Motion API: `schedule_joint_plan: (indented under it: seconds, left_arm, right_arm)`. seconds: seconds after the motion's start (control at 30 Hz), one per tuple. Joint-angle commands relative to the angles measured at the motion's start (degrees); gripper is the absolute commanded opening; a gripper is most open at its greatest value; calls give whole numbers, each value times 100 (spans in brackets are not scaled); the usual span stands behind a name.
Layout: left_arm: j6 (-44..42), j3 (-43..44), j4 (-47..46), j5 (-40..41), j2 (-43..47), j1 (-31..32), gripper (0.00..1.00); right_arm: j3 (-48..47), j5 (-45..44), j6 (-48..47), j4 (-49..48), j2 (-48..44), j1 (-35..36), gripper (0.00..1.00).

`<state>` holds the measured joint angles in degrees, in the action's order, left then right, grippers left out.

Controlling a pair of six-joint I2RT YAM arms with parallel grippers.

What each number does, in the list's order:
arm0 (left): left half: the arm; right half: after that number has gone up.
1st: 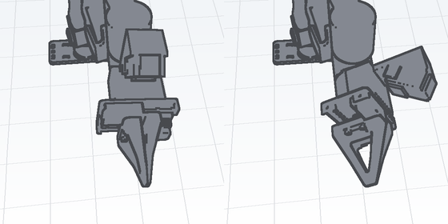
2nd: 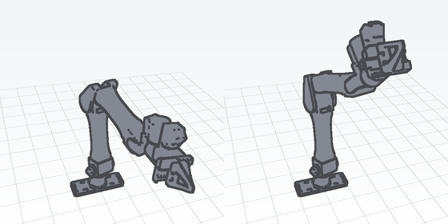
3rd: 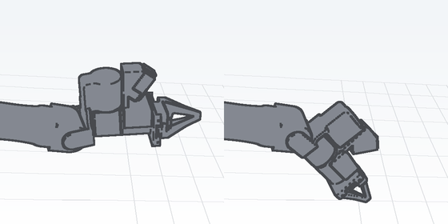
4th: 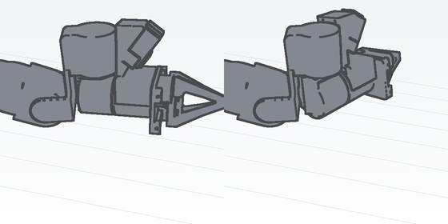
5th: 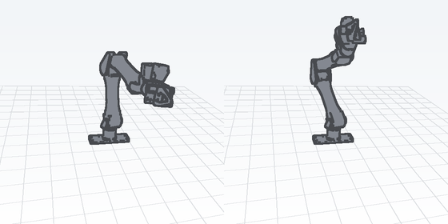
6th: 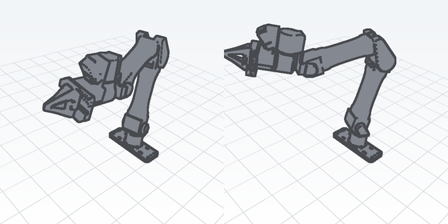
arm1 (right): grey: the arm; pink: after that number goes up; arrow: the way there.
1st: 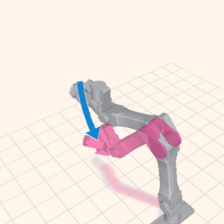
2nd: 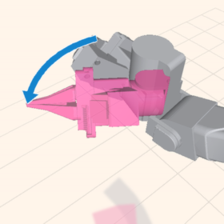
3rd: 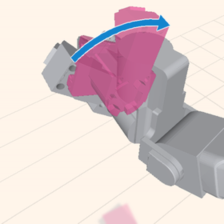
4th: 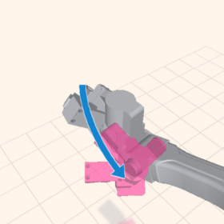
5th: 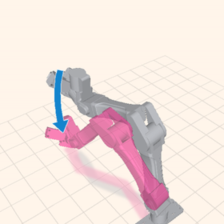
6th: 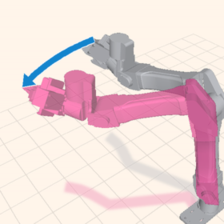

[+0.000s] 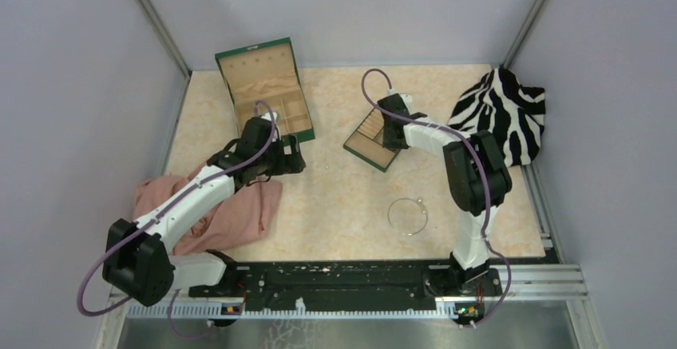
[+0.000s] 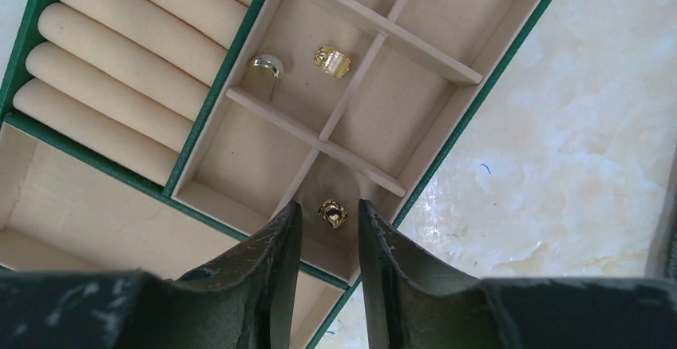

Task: Organize the mixed jewelry

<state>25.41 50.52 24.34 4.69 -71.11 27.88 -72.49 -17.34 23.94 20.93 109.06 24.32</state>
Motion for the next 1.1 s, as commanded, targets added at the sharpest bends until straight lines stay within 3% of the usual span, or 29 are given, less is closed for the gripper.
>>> schedule_joint_plan:
  seconds: [0.0, 0.23, 0.5, 0.67, 0.77, 0.97, 1.07]
  left_arm:
    - [-176, 153, -81, -185, -186, 70, 99]
    - [-113, 749, 238, 1080, -1192, 998, 99]
    - [279, 1529, 249, 1053, -2553, 1340, 97]
    - [222, 1897, 202, 1104, -3199, 1343, 86]
    - [44, 1960, 59, 1057, -3415, 1343, 74]
    - [-81, 2193, 16, 939, -3890, 1343, 54]
    - [-127, 2302, 32, 935, -4042, 1343, 52]
  right_arm:
    - [-196, -238, 65, -195, -181, -32, 33]
    - [341, -100, -12, -388, -1261, -32, 40]
    - [1276, -104, 69, -289, -2968, -22, 44]
    - [1790, -246, 93, 34, -3862, -26, 46]
    - [1898, -295, 110, 212, -4218, -28, 46]
    - [1846, -278, 49, 317, -4383, -27, 47]
    - [1789, -273, 14, 304, -4286, -23, 47]
